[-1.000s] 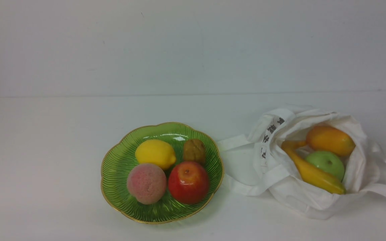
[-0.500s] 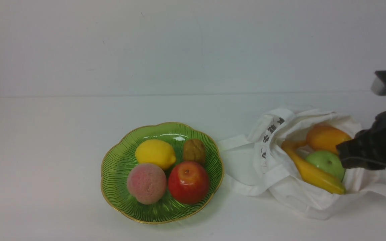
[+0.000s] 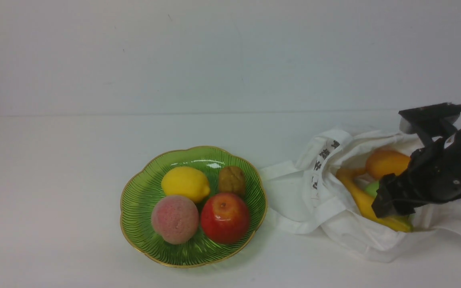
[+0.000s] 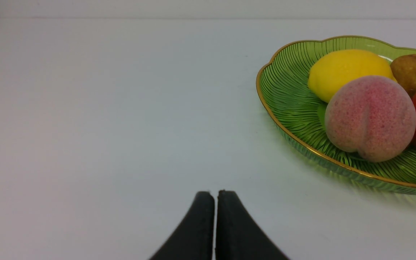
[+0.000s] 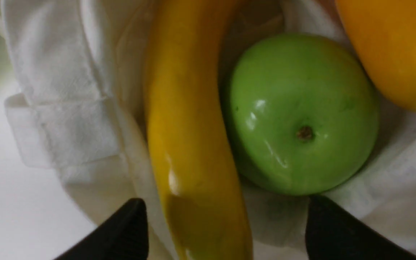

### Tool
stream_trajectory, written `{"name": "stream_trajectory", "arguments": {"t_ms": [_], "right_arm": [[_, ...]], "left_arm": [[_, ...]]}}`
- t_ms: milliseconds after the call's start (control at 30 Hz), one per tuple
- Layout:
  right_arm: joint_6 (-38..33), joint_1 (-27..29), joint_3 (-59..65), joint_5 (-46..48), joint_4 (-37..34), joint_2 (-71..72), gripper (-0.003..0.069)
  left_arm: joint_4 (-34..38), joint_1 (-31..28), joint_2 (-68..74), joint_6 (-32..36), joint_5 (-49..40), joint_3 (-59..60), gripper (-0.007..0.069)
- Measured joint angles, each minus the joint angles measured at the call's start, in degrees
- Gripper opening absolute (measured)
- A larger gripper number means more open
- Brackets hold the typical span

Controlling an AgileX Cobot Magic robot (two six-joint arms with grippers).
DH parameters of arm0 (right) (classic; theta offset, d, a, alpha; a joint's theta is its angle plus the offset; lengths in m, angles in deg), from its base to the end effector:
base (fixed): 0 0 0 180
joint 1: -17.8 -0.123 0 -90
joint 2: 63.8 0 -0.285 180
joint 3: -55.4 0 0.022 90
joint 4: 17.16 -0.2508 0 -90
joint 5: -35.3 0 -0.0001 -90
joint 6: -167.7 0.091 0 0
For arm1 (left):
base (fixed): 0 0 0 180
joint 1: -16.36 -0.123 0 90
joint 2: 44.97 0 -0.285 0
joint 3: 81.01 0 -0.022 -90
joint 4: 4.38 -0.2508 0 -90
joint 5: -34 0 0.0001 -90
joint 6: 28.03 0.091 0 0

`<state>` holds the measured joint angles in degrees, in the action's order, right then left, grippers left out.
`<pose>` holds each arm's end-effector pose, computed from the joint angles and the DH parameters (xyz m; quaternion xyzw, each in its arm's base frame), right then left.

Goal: Take the fruit out of the cloth bag on the white table and place them on a plate.
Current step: 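Reach into the bag and grasp the banana with the right gripper, then take the banana out of the bag and place it in the fruit dish with the right gripper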

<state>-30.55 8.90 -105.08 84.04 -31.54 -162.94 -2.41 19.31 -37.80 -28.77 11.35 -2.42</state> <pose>0.2905 0.0627 0.2165 -0.1618 0.9754 0.0934 0.1169 0.0519 -0.0039 0.1702 0.0066 0.8110 -0.0335 0.5840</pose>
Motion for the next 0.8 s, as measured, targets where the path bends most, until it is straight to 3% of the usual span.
{"name": "stream_trajectory", "arguments": {"t_ms": [267, 333, 467, 800], "right_arm": [[0.5, 0.0, 0.0, -0.3, 0.1, -3.0, 0.0536], [0.9, 0.0, 0.0, -0.3, 0.0, -3.2, 0.0491], [1.1, 0.0, -0.1, -0.2, -0.3, -3.2, 0.0269], [1.3, 0.0, -0.1, 2.5, -0.3, 3.8, 0.0268]], "left_arm": [[0.0, 0.0, 0.0, 0.0, 0.0, 0.0, -0.0008], [0.0, 0.0, 0.0, 0.0, 0.0, 0.0, -0.0008], [0.0, 0.0, 0.0, 0.0, 0.0, 0.0, -0.0008], [0.0, 0.0, 0.0, 0.0, 0.0, 0.0, -0.0008]]}}
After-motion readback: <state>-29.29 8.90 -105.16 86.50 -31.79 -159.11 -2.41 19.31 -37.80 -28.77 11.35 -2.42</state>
